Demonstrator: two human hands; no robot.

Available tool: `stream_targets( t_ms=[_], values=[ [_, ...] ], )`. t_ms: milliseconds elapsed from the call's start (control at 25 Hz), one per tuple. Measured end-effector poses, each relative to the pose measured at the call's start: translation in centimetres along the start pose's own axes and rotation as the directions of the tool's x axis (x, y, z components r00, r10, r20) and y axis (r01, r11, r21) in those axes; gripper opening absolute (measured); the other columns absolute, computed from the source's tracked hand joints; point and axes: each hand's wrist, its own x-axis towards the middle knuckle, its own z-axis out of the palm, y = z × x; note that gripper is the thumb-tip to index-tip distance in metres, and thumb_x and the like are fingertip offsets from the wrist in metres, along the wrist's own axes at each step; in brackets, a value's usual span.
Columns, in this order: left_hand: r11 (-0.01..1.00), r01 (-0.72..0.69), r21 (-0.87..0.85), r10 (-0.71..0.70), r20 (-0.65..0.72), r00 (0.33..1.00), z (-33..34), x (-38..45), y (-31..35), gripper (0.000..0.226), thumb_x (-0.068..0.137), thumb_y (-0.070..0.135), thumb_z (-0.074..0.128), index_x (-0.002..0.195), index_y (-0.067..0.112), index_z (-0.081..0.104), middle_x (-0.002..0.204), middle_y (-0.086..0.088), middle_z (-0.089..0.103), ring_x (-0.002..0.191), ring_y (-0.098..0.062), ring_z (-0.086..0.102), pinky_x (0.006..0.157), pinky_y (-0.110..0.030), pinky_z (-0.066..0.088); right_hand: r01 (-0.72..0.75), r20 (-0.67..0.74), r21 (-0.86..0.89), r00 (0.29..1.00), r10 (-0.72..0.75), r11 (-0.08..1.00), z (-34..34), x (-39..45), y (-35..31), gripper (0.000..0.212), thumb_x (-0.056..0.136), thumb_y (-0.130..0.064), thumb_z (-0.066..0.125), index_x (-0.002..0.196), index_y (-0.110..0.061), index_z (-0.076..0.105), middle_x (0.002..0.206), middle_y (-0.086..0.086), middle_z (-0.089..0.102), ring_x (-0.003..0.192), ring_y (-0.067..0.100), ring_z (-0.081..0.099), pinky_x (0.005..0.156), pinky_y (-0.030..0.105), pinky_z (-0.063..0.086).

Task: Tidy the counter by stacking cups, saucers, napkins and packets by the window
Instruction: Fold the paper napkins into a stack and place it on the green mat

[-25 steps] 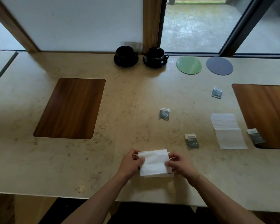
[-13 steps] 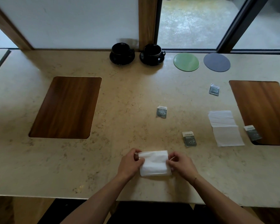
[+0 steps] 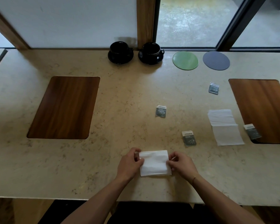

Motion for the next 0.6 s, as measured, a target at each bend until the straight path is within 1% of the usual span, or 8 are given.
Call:
stream_targets(
  t_ms=[120,240,440,600],
  values=[
    [1.0,-0.013,0.027,0.013,-0.008,1.0,0.06,0.04,0.02,0.035,0.081,0.03,0.066,0.115,0.032,0.057,0.082,0.014,0.062,0.078,-0.006,0.06,0.071,-0.029,0.053,-0.009,-0.006,-0.018,1.0,0.008,1.0,0.12,0.05,0.12,0.009,0.079,-0.019,0.073,0.08,-0.025,0.066,0.072,-0.004,0.071,0.06,0.009,0.068,0.069,0.032,0.06],
    [0.999,-0.019,0.039,0.019,-0.01,1.0,0.1,0.11,0.01,0.036,0.08,0.031,0.066,0.115,0.033,0.056,0.078,0.013,0.061,0.075,-0.004,0.06,0.069,-0.028,0.052,-0.009,-0.007,-0.037,1.0,0.008,0.999,0.31,0.08,0.25,0.009,0.079,-0.022,0.074,0.08,-0.026,0.066,0.073,-0.005,0.071,0.062,0.009,0.068,0.07,0.035,0.061],
    [0.999,-0.018,0.049,0.019,-0.018,1.0,0.19,0.33,-0.14,0.035,0.082,0.03,0.065,0.116,0.033,0.055,0.079,0.014,0.062,0.076,-0.002,0.06,0.073,-0.032,0.056,-0.019,-0.014,-0.053,1.0,0.018,0.998,0.44,0.24,0.31,0.011,0.078,-0.023,0.075,0.081,-0.027,0.065,0.071,-0.005,0.071,0.062,0.008,0.068,0.07,0.037,0.061],
    [0.998,-0.02,0.063,0.022,-0.018,1.0,0.22,0.45,-0.2,0.038,0.082,0.032,0.066,0.119,0.033,0.054,0.082,0.014,0.063,0.078,-0.003,0.061,0.075,-0.032,0.057,-0.029,-0.042,-0.089,0.999,0.025,0.996,0.59,0.17,0.21,0.012,0.077,-0.026,0.075,0.081,-0.029,0.064,0.072,-0.007,0.071,0.061,0.005,0.067,0.069,0.036,0.06]
  ],
)
